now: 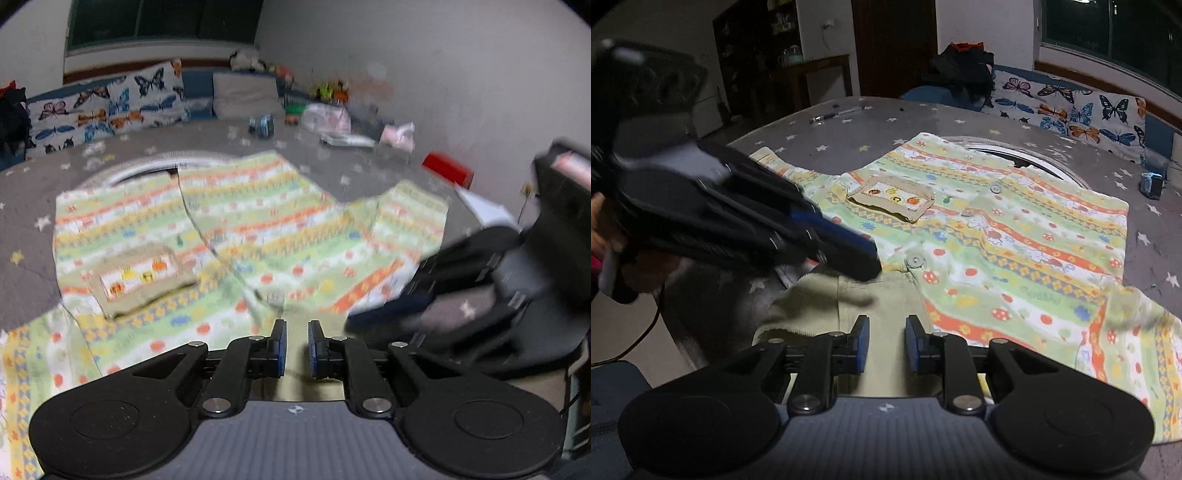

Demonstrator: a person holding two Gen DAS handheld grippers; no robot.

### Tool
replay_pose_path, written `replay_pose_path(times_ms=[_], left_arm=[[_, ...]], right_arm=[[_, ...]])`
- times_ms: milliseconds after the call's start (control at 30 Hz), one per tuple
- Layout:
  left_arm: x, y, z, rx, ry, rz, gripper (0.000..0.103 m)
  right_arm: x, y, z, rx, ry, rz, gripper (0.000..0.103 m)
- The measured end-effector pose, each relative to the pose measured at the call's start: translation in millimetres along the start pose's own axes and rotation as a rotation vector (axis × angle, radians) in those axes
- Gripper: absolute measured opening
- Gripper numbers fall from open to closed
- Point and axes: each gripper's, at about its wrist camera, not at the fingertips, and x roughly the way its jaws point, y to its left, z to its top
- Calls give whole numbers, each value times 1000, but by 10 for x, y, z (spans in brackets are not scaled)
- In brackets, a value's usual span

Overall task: Fold clothes
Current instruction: 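Lay the collar flat with the left gripper while the right gripper smooths the sleeve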

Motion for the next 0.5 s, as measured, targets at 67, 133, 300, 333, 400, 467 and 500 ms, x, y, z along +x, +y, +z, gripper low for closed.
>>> replay_pose_path(times_ms=[67,133,300,333,400,467,500], left_arm=[[27,-13,-37,13,11,3,13],[21,-13,-43,15,11,2,14],[18,-16,-39,15,14,1,14],[17,-20,-38,17,15,2,14],[17,-27,-35,21,16,3,14],[25,-31,-31,22,18,4,14],[27,-32,-28,21,19,5,14]], right_arm=[[-75,-69,-4,34,-29,-15,21],[-126,-171,-27,73,-47,-53,22],[-198,-487,-155,184,-45,-129,23],[-241,-552,-178,209,-57,-139,23],[-333,-694,-212,264,-86,-157,23],[-398,-843,-203,301,-119,-189,23],[-397,-914,-185,301,-127,-219,23]])
